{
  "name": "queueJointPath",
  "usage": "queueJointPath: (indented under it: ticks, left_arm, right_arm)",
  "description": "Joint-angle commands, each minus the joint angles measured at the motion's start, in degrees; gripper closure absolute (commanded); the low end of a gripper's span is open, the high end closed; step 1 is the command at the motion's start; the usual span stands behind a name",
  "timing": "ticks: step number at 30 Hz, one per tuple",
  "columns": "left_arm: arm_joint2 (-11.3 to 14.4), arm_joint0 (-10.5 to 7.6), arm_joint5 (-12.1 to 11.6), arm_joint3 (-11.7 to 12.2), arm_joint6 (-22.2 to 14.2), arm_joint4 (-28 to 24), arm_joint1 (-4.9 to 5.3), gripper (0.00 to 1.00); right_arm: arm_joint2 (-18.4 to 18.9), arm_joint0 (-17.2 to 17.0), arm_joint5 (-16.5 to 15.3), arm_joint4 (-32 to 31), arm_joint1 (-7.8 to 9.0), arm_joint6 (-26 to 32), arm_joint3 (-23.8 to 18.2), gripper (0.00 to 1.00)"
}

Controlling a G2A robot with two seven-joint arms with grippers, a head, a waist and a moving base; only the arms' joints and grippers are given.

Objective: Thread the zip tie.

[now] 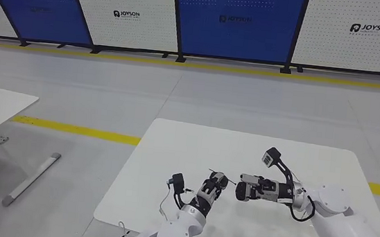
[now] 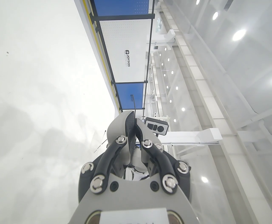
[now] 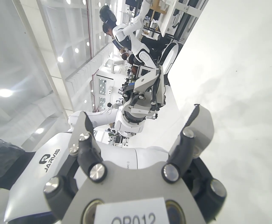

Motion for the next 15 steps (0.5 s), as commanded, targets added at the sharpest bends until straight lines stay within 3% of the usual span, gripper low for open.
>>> queueJointPath:
  ticks: [1,6,15]
  left_arm:
    - [-0.2,0.17,-0.2,-0.1,-0.1,0.0,-0.13,1.00]
    - [-0.8,0.60,-0.1,-0.4,-0.7,-0.1,-0.52,1.00]
    - [-1.2,0.94,0.7,-0.1,-1.4,1.0,-1.23,1.00]
  right_arm:
    - [0.3,-0.1,0.4,-0.3,0.00,0.0,0.0,0.54]
    - [0.8,-0.4,1.7,-1.0,-0.17,0.2,0.3,0.67]
    - [1.3,-0.3,3.0,-1.8,-0.72,0.8,1.0,0.72]
